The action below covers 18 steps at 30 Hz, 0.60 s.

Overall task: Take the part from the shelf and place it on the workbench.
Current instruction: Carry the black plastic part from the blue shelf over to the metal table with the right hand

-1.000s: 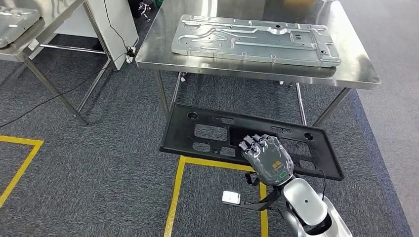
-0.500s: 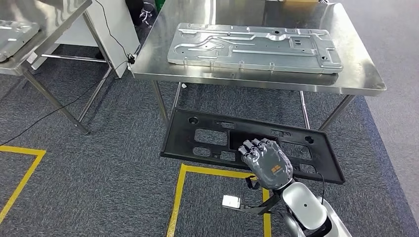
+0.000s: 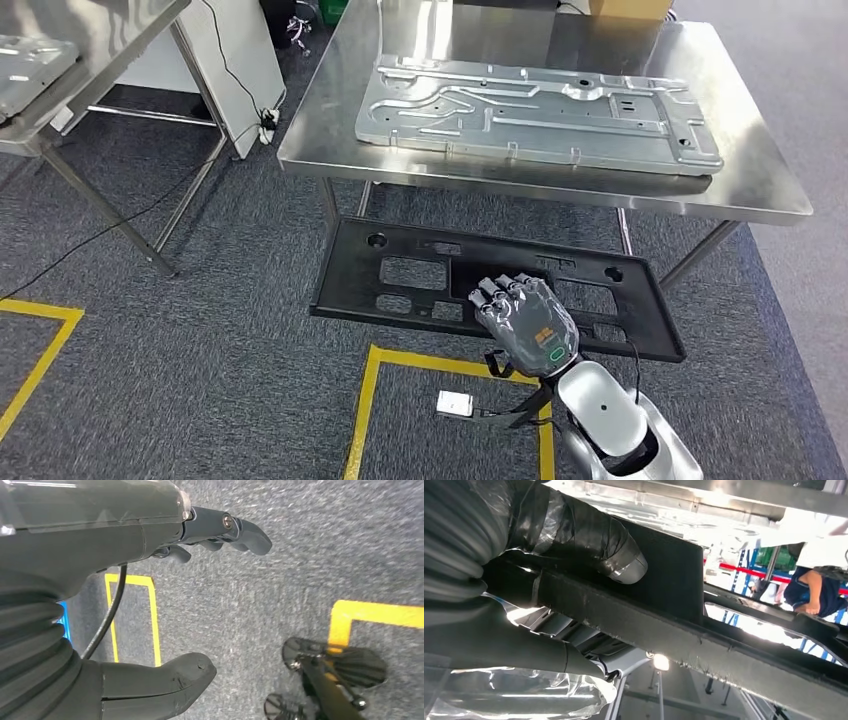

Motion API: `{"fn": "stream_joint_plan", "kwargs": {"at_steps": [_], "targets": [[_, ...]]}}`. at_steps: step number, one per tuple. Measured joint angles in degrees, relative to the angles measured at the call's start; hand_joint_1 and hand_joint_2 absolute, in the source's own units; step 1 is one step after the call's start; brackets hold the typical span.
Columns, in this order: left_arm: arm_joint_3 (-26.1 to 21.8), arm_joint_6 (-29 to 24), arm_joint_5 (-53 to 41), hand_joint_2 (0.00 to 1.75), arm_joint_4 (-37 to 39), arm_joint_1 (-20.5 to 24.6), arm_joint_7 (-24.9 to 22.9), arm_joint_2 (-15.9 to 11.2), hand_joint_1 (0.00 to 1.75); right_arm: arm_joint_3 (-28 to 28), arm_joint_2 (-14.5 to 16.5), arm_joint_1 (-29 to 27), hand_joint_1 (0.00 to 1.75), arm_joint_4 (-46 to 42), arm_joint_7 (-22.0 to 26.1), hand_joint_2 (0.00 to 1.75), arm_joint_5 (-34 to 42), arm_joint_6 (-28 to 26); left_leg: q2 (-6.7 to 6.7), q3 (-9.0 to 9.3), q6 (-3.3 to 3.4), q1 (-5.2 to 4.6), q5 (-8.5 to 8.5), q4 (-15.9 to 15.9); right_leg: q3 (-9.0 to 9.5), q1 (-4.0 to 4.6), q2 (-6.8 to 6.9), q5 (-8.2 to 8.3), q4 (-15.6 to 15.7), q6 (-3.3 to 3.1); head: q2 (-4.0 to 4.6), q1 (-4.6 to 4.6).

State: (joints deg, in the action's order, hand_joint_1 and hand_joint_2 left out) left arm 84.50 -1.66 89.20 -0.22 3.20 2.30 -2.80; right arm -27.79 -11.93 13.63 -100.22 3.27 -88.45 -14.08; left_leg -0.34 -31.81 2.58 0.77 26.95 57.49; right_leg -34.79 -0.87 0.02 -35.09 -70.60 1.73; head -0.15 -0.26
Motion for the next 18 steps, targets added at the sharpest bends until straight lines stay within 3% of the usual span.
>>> {"fn": "stream_joint_plan", "kwargs": {"at_steps": [2,3,5,7,8,11,13,16,17,18], "targets": [[0.01,0.04,0.01,1.75,0.00,-0.01,0.00,0.00,0.00,0.19,-0.49,0.04,1.75,-0.10,0.00,1.75,0.08,0.34,-0.13,1.09,0.14,-0.17,0.96,0.01,-4.09,0.03,0.00,-1.08,-3.86,0.04,0.00,-0.01],[0.01,0.06,0.02,1.75,0.00,-0.07,0.00,0.00,0.00,0.33,-0.81,0.05,1.75,-0.18,0.01,1.75,0.15,0.51,-0.21,1.84,0.10,-0.24,1.52,0.01,-4.86,0.06,0.00,0.00,-3.14,-0.03,0.00,0.00],[0.02,0.15,0.02,1.75,0.00,-0.19,0.02,0.00,0.00,0.74,-1.54,0.16,1.75,-0.45,0.06,1.75,0.41,0.73,-0.34,3.52,-0.14,-0.33,2.85,-0.02,-4.02,0.17,0.02,5.68,3.30,-0.49,0.00,0.01],[0.02,0.27,0.03,1.75,0.00,-0.12,0.04,-0.01,0.00,1.14,-2.15,0.40,1.75,-0.67,0.16,1.75,0.62,0.81,-0.41,4.80,-0.69,-0.48,4.15,0.05,-3.03,0.56,0.02,9.78,8.86,-1.07,0.00,0.03],[0.03,0.33,0.04,1.75,0.00,-0.05,0.05,-0.02,0.00,1.26,-2.34,0.50,1.75,-0.77,0.22,1.75,0.68,0.85,-0.41,5.11,-1.03,-0.53,4.71,-0.04,-2.87,0.73,0.00,10.50,9.89,-1.33,0.00,0.08],[0.04,0.55,0.07,1.75,0.00,0.08,0.11,-0.18,0.00,1.66,-2.97,0.69,1.75,-1.38,0.39,1.75,0.87,0.89,-0.30,6.08,-1.93,-0.64,5.08,0.74,-1.72,0.60,-0.23,9.96,10.55,-2.24,0.00,0.20],[0.05,0.74,0.09,1.75,0.00,0.16,0.20,-0.30,0.00,1.99,-3.56,0.89,1.75,-1.85,0.44,1.75,0.95,0.83,-0.12,4.43,-2.46,-0.55,5.39,4.81,-0.17,0.36,-0.26,9.34,11.22,-2.94,0.00,0.20],[0.16,0.96,0.08,1.75,0.00,0.17,0.25,-0.57,0.00,2.44,-4.93,0.72,1.75,-2.22,0.65,1.75,1.34,0.64,0.00,-2.70,-3.20,-0.32,9.27,14.93,1.65,0.31,-0.25,7.89,11.56,-3.34,0.00,0.16],[0.26,1.02,0.07,1.75,0.00,0.06,0.24,-0.68,0.00,2.68,-5.51,0.44,1.75,-2.28,0.78,1.75,1.58,0.59,0.01,-4.65,-3.28,-0.29,10.16,16.60,2.28,0.32,-0.28,7.31,11.56,-3.32,0.00,0.16],[0.35,1.09,0.07,1.75,0.00,-0.07,0.22,-0.75,0.00,2.96,-6.04,0.16,1.75,-2.35,0.91,1.75,1.81,0.56,0.01,-5.83,-3.25,-0.27,9.94,16.56,3.01,0.32,-0.31,6.71,11.56,-3.25,0.00,0.16]]}}
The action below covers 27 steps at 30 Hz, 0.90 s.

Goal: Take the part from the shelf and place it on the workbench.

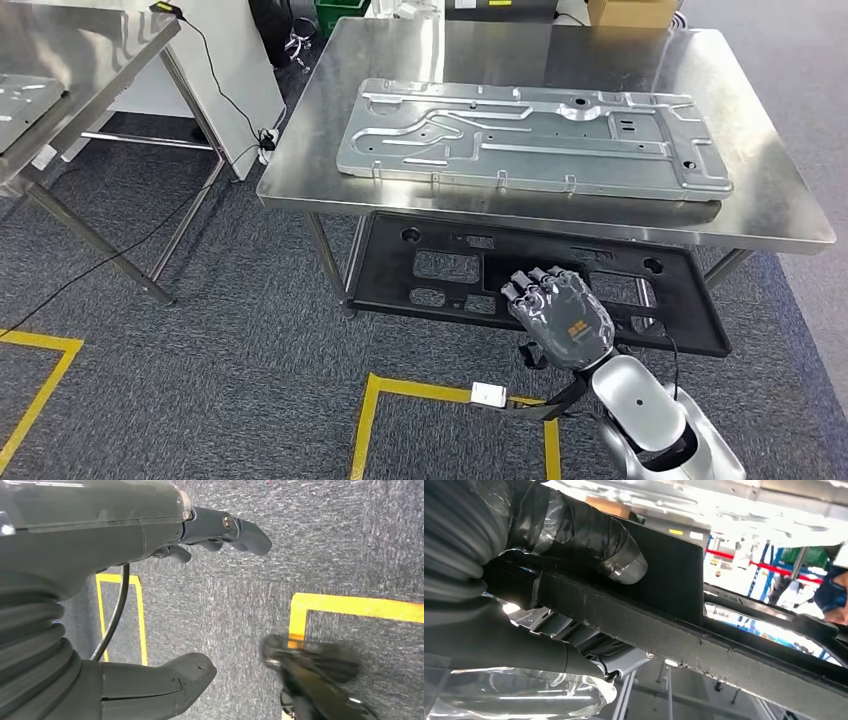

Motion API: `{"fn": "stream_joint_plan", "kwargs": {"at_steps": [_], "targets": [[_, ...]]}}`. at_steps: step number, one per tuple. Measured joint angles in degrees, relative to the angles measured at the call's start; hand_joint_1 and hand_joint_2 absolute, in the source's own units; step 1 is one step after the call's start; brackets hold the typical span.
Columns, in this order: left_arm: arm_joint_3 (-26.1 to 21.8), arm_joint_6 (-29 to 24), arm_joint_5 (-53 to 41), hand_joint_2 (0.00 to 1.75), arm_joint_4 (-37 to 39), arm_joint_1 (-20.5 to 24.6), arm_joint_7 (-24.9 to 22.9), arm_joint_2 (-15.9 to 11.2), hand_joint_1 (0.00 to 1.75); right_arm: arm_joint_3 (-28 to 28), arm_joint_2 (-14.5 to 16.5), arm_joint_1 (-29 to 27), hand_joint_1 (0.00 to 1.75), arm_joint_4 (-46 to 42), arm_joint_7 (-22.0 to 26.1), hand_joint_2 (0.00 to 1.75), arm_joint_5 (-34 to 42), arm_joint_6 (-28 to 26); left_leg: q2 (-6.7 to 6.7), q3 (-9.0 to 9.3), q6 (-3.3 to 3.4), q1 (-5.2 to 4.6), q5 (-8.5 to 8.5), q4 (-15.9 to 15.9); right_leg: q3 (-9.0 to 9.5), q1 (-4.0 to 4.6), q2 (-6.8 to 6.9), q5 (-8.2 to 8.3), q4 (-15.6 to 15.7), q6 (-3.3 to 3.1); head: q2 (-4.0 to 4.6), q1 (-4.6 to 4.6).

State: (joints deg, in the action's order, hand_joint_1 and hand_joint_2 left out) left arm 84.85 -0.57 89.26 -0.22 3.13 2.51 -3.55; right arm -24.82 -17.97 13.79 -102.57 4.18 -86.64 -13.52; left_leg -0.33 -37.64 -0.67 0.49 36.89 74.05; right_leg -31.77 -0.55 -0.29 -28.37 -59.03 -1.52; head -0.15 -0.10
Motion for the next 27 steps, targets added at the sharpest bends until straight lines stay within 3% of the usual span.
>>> {"fn": "stream_joint_plan", "kwargs": {"at_steps": [1,3,4,5,6,8,10,13,15,16,18,20,24,26,27], "targets": [[0.08,0.04,0.00,1.75,0.00,-0.10,-0.02,-0.08,0.00,0.27,-0.48,-0.20,1.75,-0.07,0.08,1.75,0.14,-0.02,0.00,-0.27,0.13,0.00,-1.63,-1.94,0.83,0.00,-0.02,-0.63,0.00,0.10,0.00,0.00],[0.13,0.07,0.00,1.75,0.00,-0.30,-0.04,-0.27,0.00,0.69,-1.27,-0.35,1.75,-0.18,0.13,1.75,0.22,-0.06,0.00,0.55,0.73,-0.14,-7.84,-8.84,2.56,0.03,-0.05,-1.93,0.01,0.38,0.00,0.01],[0.14,0.08,0.01,1.75,0.00,-0.36,-0.04,-0.39,0.00,0.82,-1.55,-0.40,1.75,-0.20,0.13,1.75,0.25,-0.14,0.02,0.97,1.08,-0.34,-9.98,-11.74,3.18,0.08,-0.14,-2.51,0.04,0.65,0.00,0.01],[0.15,0.10,0.01,1.75,0.00,-0.43,-0.04,-0.50,0.00,0.92,-1.76,-0.46,1.75,-0.22,0.16,1.75,0.29,-0.24,0.00,1.30,1.49,-0.56,-11.51,-13.52,3.59,0.12,-0.24,-3.01,0.14,1.00,0.00,0.00],[0.15,0.15,0.02,1.75,0.00,-0.48,-0.06,-0.61,0.00,1.03,-1.95,-0.60,1.75,-0.26,0.20,1.75,0.36,-0.37,-0.02,1.41,1.89,-0.76,-11.88,-14.25,3.88,0.16,-0.34,-3.26,0.10,1.37,0.00,-0.01],[0.16,0.39,0.02,1.75,0.00,-0.51,-0.08,-0.76,0.00,1.42,-2.50,-0.82,1.75,-0.47,0.26,1.75,0.58,-0.68,-0.12,2.33,2.64,-0.70,-11.78,-14.92,4.28,0.22,-0.39,-3.35,-0.19,2.03,0.00,-0.02],[0.16,0.70,0.02,1.75,0.00,-0.48,-0.02,-0.83,0.00,2.15,-3.17,-0.92,1.75,-0.68,0.32,1.75,0.81,-0.93,-0.17,3.70,3.23,-0.46,-11.64,-15.81,3.28,0.16,-0.26,-3.58,-2.97,2.51,0.00,0.02],[0.16,0.85,0.02,1.75,0.00,-0.48,0.07,-0.89,0.00,3.37,-3.89,-0.96,1.75,-0.74,0.62,1.75,0.99,-0.97,-0.17,5.25,3.71,-0.43,-10.80,-16.38,-3.25,-0.03,-0.09,-7.02,-12.69,3.18,0.00,0.08],[0.15,0.84,0.02,1.75,0.00,-0.52,0.11,-0.89,0.00,3.73,-4.03,-1.07,1.75,-0.73,1.08,1.75,1.02,-0.90,-0.17,6.25,3.70,-0.45,-9.88,-16.39,-6.92,-0.15,-0.05,-8.19,-15.62,3.40,0.00,0.08],[0.15,0.83,0.02,1.75,0.00,-0.53,0.17,-0.89,0.00,3.86,-4.04,-1.09,1.75,-0.73,1.28,1.75,1.02,-0.86,-0.18,6.92,3.64,-0.44,-9.37,-16.39,-7.39,-0.19,-0.02,-6.96,-14.36,3.43,0.00,0.08],[0.15,0.79,0.02,1.75,0.00,-0.54,0.33,-0.89,0.00,4.27,-4.08,-1.01,1.75,-0.72,1.50,1.75,1.10,-0.71,-0.22,8.35,3.36,-0.43,-8.24,-16.41,-6.14,-0.22,0.06,-1.20,-7.60,3.24,0.00,0.08],[0.15,0.76,0.02,1.75,0.00,-0.45,0.47,-0.90,0.00,4.73,-4.20,-0.75,1.75,-0.64,1.65,1.75,1.33,-0.38,-0.36,9.30,2.77,-0.59,-7.15,-16.37,-4.72,0.01,0.19,2.39,-2.11,2.64,0.00,0.11],[0.12,0.71,0.02,1.75,0.00,-0.24,0.56,-0.98,0.00,5.39,-4.44,-0.35,1.75,-0.62,2.11,1.75,1.88,0.13,-0.29,10.28,1.50,-0.74,-6.26,-15.41,-3.61,0.02,0.13,2.59,-0.75,0.94,0.00,0.21],[0.08,0.67,0.02,1.75,0.00,-0.09,0.52,-1.09,0.00,5.61,-4.49,0.01,1.75,-0.63,2.29,1.75,2.02,0.20,-0.12,8.56,0.83,-0.56,-4.79,-11.89,-2.69,-0.09,0.18,2.17,-0.56,0.17,0.00,0.19],[0.07,0.64,0.02,1.75,0.00,-0.03,0.50,-1.14,0.00,5.71,-4.50,0.18,1.75,-0.64,2.35,1.75,2.04,0.22,-0.04,6.64,0.48,-0.44,-3.45,-8.62,-2.36,-0.09,0.22,1.90,-0.49,-0.09,0.00,0.19]]}}
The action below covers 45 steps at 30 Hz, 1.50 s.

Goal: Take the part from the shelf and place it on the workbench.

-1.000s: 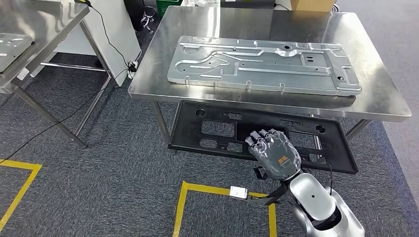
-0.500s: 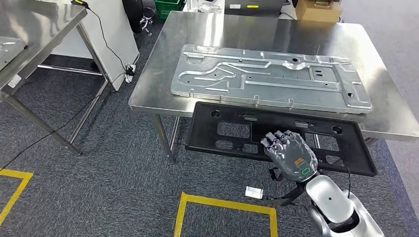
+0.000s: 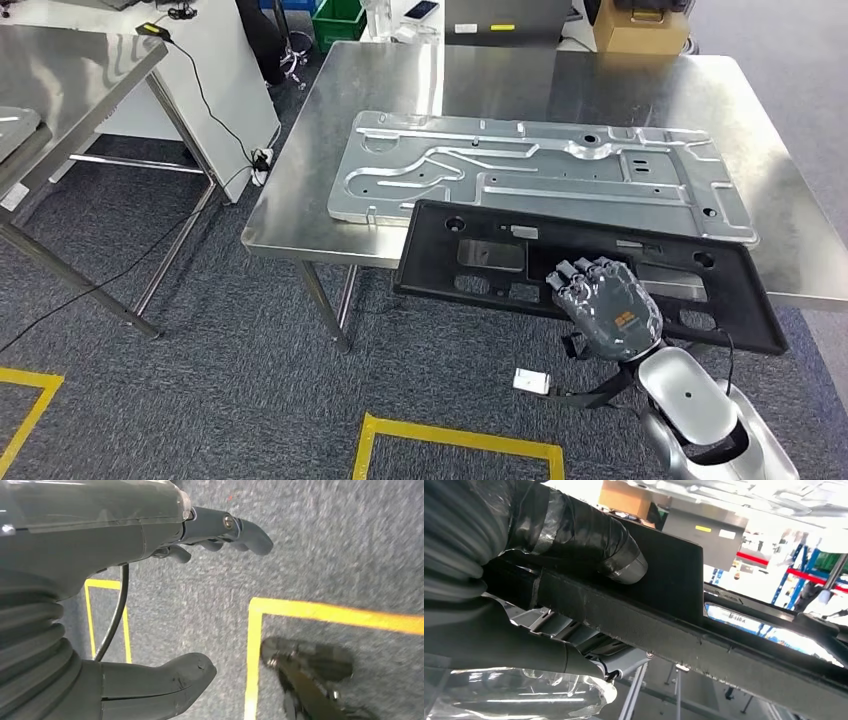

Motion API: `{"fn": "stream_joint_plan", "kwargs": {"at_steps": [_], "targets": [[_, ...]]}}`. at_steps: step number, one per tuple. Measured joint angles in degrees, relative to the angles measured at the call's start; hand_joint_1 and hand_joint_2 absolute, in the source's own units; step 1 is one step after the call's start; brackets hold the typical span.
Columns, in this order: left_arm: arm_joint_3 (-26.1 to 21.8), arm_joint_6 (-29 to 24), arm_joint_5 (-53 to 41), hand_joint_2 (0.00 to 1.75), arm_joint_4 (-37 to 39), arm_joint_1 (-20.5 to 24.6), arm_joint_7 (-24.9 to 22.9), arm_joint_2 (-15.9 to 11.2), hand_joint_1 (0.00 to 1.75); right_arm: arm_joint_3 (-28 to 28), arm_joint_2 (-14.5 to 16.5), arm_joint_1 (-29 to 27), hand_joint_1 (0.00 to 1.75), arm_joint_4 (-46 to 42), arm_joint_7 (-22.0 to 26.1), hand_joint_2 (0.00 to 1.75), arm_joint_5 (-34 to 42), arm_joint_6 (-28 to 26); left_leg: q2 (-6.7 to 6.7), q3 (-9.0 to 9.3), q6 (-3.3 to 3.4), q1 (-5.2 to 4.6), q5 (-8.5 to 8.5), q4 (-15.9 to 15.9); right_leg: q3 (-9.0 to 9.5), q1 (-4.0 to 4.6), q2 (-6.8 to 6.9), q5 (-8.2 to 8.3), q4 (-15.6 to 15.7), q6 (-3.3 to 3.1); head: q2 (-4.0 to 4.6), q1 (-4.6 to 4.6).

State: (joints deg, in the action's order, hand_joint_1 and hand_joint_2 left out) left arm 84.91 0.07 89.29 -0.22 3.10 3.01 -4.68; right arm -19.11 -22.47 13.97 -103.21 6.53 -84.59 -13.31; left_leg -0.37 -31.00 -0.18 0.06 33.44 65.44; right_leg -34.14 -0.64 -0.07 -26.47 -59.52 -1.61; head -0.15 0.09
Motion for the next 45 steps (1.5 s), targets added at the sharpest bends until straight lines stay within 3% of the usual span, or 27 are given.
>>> {"fn": "stream_joint_plan", "kwargs": {"at_steps": [2,3,4,7,8,11,14,15,18,19,20,22,24,28,30,33,34,35,36,38,40,43,45], "targets": [[-0.02,-0.09,0.00,1.75,0.00,-0.01,-0.05,-0.08,0.00,0.12,-0.03,0.17,1.75,0.01,0.10,1.75,0.08,0.10,0.04,-4.86,-0.47,0.13,2.61,6.91,0.56,0.01,0.00,-0.64,0.00,-0.21,0.00,0.00],[-0.02,-0.13,0.00,1.75,0.00,-0.10,-0.09,-0.10,0.00,0.16,-0.06,0.16,1.75,0.01,0.13,1.75,0.17,0.18,0.04,-6.63,-0.52,0.16,2.85,8.65,0.97,0.02,-0.02,-1.03,0.00,-0.20,0.00,-0.01],[-0.03,-0.15,0.00,1.75,0.00,-0.20,-0.12,-0.11,0.00,0.25,-0.10,0.17,1.75,0.01,0.15,1.75,0.31,0.27,0.04,-7.42,-0.39,0.16,1.86,8.35,1.48,0.03,-0.03,-1.44,0.00,-0.16,0.00,-0.01],[-0.06,-0.15,0.00,1.75,0.00,-0.34,-0.15,-0.32,0.00,0.67,-0.24,0.40,1.75,0.01,0.17,1.75,0.82,0.50,0.07,-5.14,0.69,-0.10,-5.55,-1.37,3.36,0.16,-0.02,-2.75,0.05,0.13,0.00,0.01],[-0.07,-0.13,0.00,1.75,0.00,-0.34,-0.15,-0.43,0.00,0.78,-0.30,0.55,1.75,0.02,0.17,1.75,0.94,0.56,0.05,-4.32,1.08,-0.32,-6.43,-4.08,3.76,0.19,-0.06,-3.11,0.16,0.37,0.00,0.01],[-0.10,-0.04,0.00,1.75,0.02,-0.50,-0.15,-0.76,0.00,1.03,-0.47,0.77,1.75,0.03,0.27,1.75,1.08,0.74,-0.07,-3.23,2.34,-0.69,-6.27,-6.79,4.30,0.31,-0.21,-3.18,0.02,1.45,0.00,0.01],[-0.14,0.04,0.00,1.75,0.02,-0.66,-0.14,-0.85,0.00,1.40,-0.69,0.99,1.75,0.02,0.34,1.75,1.14,0.76,-0.08,-1.01,3.22,-0.19,-7.36,-8.22,3.96,0.32,-0.18,-3.92,-2.71,2.25,0.00,0.03],[-0.14,0.05,0.00,1.75,0.02,-0.59,-0.13,-0.85,0.00,1.49,-0.76,1.12,1.75,0.02,0.34,1.75,1.14,0.76,-0.08,-0.45,3.30,-0.10,-7.27,-8.43,2.63,0.23,-0.16,-5.15,-5.07,2.46,0.00,0.04],[-0.15,0.08,0.00,1.75,0.02,-0.50,-0.07,-0.85,0.00,1.58,-0.90,1.19,1.75,0.19,0.50,1.75,1.14,0.83,-0.12,0.29,3.40,-0.11,-6.35,-8.43,-3.85,0.05,-0.14,-8.80,-13.57,3.02,0.00,0.04],[-0.15,0.09,0.00,1.75,0.02,-0.56,-0.06,-0.84,0.00,1.57,-0.91,1.12,1.75,0.31,0.58,1.75,1.14,0.86,-0.14,0.72,3.34,-0.10,-5.91,-8.41,-5.15,-0.03,-0.12,-8.49,-14.09,3.06,0.00,0.04],[-0.16,0.09,0.00,1.75,0.02,-0.62,-0.06,-0.80,0.00,1.57,-0.92,1.08,1.75,0.43,0.66,1.75,1.14,0.87,-0.17,1.36,3.22,-0.08,-5.39,-8.40,-5.42,-0.11,-0.10,-6.93,-12.60,3.09,0.00,0.04],[-0.18,0.10,0.00,1.75,0.02,-0.72,-0.05,-0.72,0.00,1.58,-0.92,1.07,1.75,0.61,0.72,1.75,1.14,0.89,-0.19,2.77,2.80,-0.04,-4.15,-8.39,-3.89,-0.21,-0.01,-1.39,-5.83,2.96,0.00,0.03],[-0.20,0.11,0.00,1.75,0.02,-0.59,-0.03,-0.68,0.00,1.57,-0.92,1.13,1.75,0.80,0.78,1.75,1.14,0.91,-0.25,3.43,2.16,-0.06,-3.13,-8.33,-2.93,0.06,0.11,1.57,-1.05,2.49,0.00,0.03],[-0.24,0.10,0.00,1.75,0.02,-0.40,0.07,-0.69,0.00,1.64,-0.98,1.09,1.75,0.93,0.81,1.75,1.14,0.92,-0.08,3.81,0.84,-0.06,-2.38,-7.08,-2.09,0.22,-0.08,1.16,-0.12,0.66,0.00,0.03],[-0.28,0.09,0.00,1.75,0.02,-0.20,0.09,-0.69,0.00,1.66,-0.98,1.23,1.75,0.93,0.79,1.75,1.14,0.91,0.02,1.46,0.28,0.10,-1.61,-2.57,-0.86,0.08,-0.05,0.53,0.16,-0.03,0.00,0.01],[-0.44,0.04,0.00,1.75,0.02,-0.16,0.08,-0.68,0.00,1.64,-0.98,1.25,1.75,0.95,0.80,1.75,1.14,0.91,0.06,-5.84,-0.23,0.26,2.21,7.66,0.75,0.13,0.00,-0.94,0.23,-0.39,0.00,0.01],[-0.48,0.02,0.00,1.75,0.02,-0.28,0.07,-0.67,0.00,1.63,-0.98,1.18,1.75,0.95,0.81,1.75,1.14,0.91,0.06,-7.63,-0.25,0.26,2.93,9.13,1.45,0.17,-0.03,-1.52,0.23,-0.40,0.00,-0.01],[-0.50,0.02,0.00,1.75,0.02,-0.39,0.07,-0.67,0.00,1.63,-0.98,1.12,1.75,0.96,0.82,1.75,1.14,0.91,0.06,-8.52,-0.14,0.26,2.42,8.70,2.24,0.23,-0.07,-2.12,0.23,-0.40,0.00,-0.01],[-0.52,0.02,0.00,1.75,0.03,-0.47,0.07,-0.67,0.00,1.63,-0.98,1.09,1.75,0.96,0.81,1.75,1.14,0.91,0.06,-8.49,0.12,0.19,0.39,6.31,3.16,0.31,-0.08,-2.78,0.24,-0.36,0.00,-0.01],[-0.59,0.00,0.00,1.75,0.05,-0.56,0.07,-0.76,0.00,1.67,-0.98,1.09,1.75,0.99,0.79,1.75,1.15,0.91,0.02,-7.10,1.09,-0.16,-6.10,-1.05,4.80,0.45,-0.06,-4.07,0.28,-0.19,0.00,0.02],[-0.63,-0.09,0.00,1.75,0.09,-0.65,0.07,-0.90,0.00,1.74,-0.97,0.98,1.75,1.08,0.75,1.75,1.16,0.86,-0.13,-6.03,2.05,-0.67,-9.16,-5.42,5.85,0.50,-0.18,-5.10,0.39,0.40,0.00,0.01],[-0.69,-0.25,0.00,1.75,0.11,-0.77,0.07,-0.99,0.00,1.97,-1.01,0.49,1.75,1.12,0.77,1.75,1.16,0.82,-0.27,-4.49,2.91,-0.75,-8.90,-6.85,6.76,0.48,-0.26,-5.17,-0.37,1.45,0.00,-0.01],[-0.80,-0.26,0.00,1.75,0.11,-0.70,0.07,-0.98,0.00,2.20,-1.09,0.55,1.75,1.10,0.74,1.75,1.16,0.79,-0.29,-2.89,3.32,-0.49,-8.76,-7.89,5.25,0.37,-0.21,-5.50,-3.79,1.87,0.00,0.02]]}}
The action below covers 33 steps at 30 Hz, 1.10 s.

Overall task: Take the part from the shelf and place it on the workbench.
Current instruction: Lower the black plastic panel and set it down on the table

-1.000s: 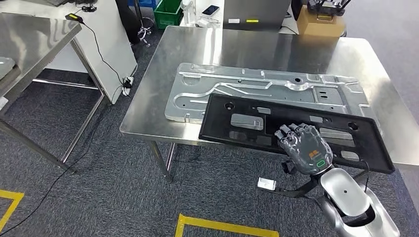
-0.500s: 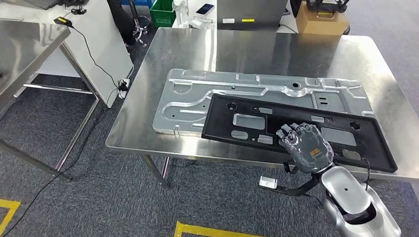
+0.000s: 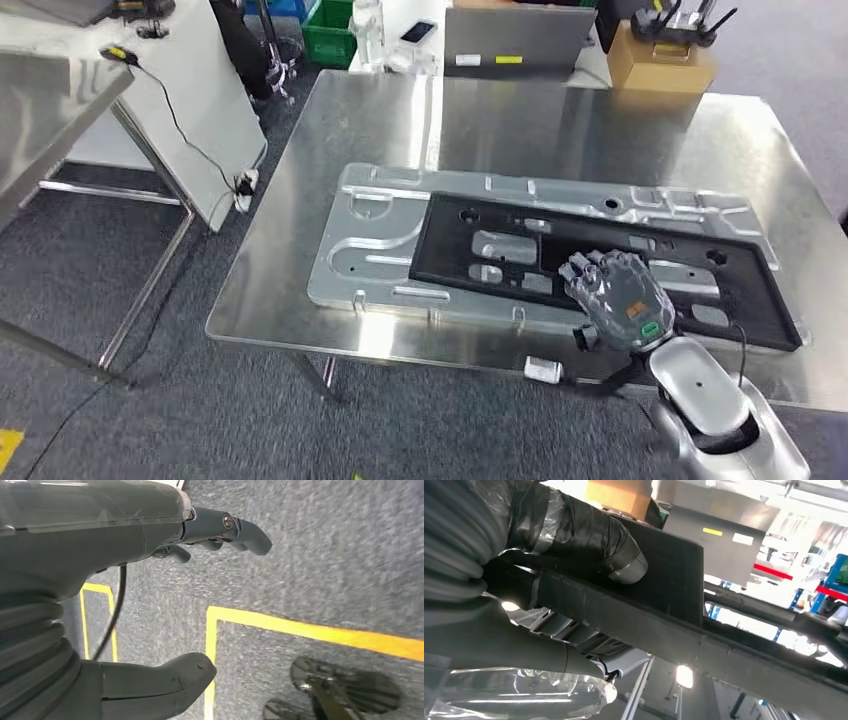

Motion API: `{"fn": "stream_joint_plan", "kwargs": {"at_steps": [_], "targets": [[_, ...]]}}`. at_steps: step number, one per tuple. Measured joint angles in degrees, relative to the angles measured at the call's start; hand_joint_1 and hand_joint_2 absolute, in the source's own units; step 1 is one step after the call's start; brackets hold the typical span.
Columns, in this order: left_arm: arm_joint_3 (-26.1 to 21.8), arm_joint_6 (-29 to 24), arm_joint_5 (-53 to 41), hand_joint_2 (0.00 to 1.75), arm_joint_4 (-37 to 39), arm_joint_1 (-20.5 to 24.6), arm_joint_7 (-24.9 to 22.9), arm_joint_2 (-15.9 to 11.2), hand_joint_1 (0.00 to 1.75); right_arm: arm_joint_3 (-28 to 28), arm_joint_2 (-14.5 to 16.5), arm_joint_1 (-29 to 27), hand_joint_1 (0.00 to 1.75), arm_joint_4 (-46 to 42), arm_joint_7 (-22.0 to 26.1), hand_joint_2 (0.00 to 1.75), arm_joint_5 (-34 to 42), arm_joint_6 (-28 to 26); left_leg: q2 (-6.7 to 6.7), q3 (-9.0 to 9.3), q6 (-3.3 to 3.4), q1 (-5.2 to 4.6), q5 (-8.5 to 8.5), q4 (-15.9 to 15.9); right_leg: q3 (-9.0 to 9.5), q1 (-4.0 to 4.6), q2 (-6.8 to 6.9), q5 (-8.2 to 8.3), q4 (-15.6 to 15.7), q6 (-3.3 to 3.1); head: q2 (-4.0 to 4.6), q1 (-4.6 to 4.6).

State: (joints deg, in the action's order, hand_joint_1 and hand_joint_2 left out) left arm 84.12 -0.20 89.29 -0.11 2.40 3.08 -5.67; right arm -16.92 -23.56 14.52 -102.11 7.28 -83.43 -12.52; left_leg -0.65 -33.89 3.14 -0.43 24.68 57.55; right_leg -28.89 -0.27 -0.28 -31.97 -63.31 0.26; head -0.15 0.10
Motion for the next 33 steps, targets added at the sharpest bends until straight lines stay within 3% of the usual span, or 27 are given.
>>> {"fn": "stream_joint_plan", "kwargs": {"at_steps": [3,4,5,6,9,10,11,13,20,27,33], "targets": [[-0.15,-0.03,0.00,1.75,0.00,0.12,0.00,0.01,0.00,0.21,-0.07,-0.22,1.75,0.01,-0.01,1.75,0.01,-0.03,0.02,1.34,0.24,0.15,1.03,-0.40,-6.79,-0.34,0.00,-3.74,-9.38,0.61,0.00,0.03],[-0.17,-0.05,0.00,1.75,0.00,0.09,0.01,0.03,0.00,0.26,-0.09,-0.47,1.75,0.02,0.00,1.75,0.01,-0.03,-0.01,1.89,0.18,0.18,1.57,-0.39,-8.74,-0.51,0.02,-4.83,-11.06,0.84,0.00,0.03],[-0.19,-0.08,0.00,1.75,0.00,0.04,0.01,0.08,0.00,0.29,-0.10,-0.69,1.75,0.02,0.02,1.75,0.01,-0.03,-0.06,2.59,0.08,0.24,2.16,-0.39,-9.92,-0.69,0.05,-4.89,-11.08,1.08,0.00,0.03],[-0.20,-0.10,0.00,1.75,0.00,0.01,0.02,0.15,0.00,0.34,-0.11,-0.85,1.75,0.02,0.03,1.75,0.01,-0.03,-0.11,3.43,-0.09,0.33,2.80,-0.38,-10.24,-0.85,0.08,-3.55,-9.27,1.30,0.00,0.03],[-0.22,-0.30,0.00,1.75,0.00,-0.02,0.15,0.28,0.00,0.61,-0.09,-1.13,1.75,0.17,0.07,1.75,0.00,-0.01,-0.29,5.54,-1.04,0.50,4.79,-0.07,-9.13,-1.12,0.22,5.19,0.41,1.48,0.00,0.03],[-0.30,-0.39,0.00,1.75,0.00,0.05,0.24,0.29,0.00,0.70,-0.06,-1.35,1.75,0.27,0.09,1.75,-0.03,0.01,-0.36,5.70,-1.44,0.48,5.31,0.11,-9.05,-1.03,0.22,7.08,2.11,1.16,0.00,0.02],[-0.49,-0.49,0.00,1.75,0.00,0.11,0.45,0.30,0.00,0.76,-0.03,-1.68,1.75,0.39,0.11,1.75,-0.09,0.02,-0.42,5.71,-1.78,0.46,5.67,0.31,-9.18,-0.88,0.22,7.78,2.75,0.70,0.00,0.03],[-1.23,-0.69,0.00,1.75,0.00,0.24,1.30,0.30,0.00,0.81,0.14,-2.43,1.75,0.56,0.11,1.75,-0.31,0.02,-0.44,5.67,-1.85,0.48,6.18,0.38,-9.13,-0.70,0.08,7.67,2.67,0.06,0.00,0.02],[-3.65,-0.81,0.00,1.75,0.00,0.63,2.38,0.25,0.00,0.36,1.60,-3.94,1.75,1.36,0.02,1.75,-1.24,-0.09,-0.41,6.64,-1.57,0.52,6.31,-0.68,-8.82,-0.64,-0.13,6.77,2.75,-0.84,0.00,0.02],[-4.50,-0.63,0.00,1.75,0.00,0.71,2.29,0.26,0.00,0.12,2.46,-4.46,1.75,2.15,0.02,1.75,-1.43,-0.09,-0.34,7.05,-1.95,0.58,6.77,-1.52,-8.47,-0.48,-0.05,6.59,2.74,-1.02,0.00,0.03],[-4.99,-0.61,0.00,1.75,0.00,0.73,2.31,0.44,0.00,-0.86,5.63,-5.87,1.75,5.34,-1.00,1.75,-2.93,-0.13,-0.34,7.42,-2.49,0.57,6.76,-1.50,-8.00,-0.50,-0.02,6.60,2.74,-1.02,0.00,0.03]]}}
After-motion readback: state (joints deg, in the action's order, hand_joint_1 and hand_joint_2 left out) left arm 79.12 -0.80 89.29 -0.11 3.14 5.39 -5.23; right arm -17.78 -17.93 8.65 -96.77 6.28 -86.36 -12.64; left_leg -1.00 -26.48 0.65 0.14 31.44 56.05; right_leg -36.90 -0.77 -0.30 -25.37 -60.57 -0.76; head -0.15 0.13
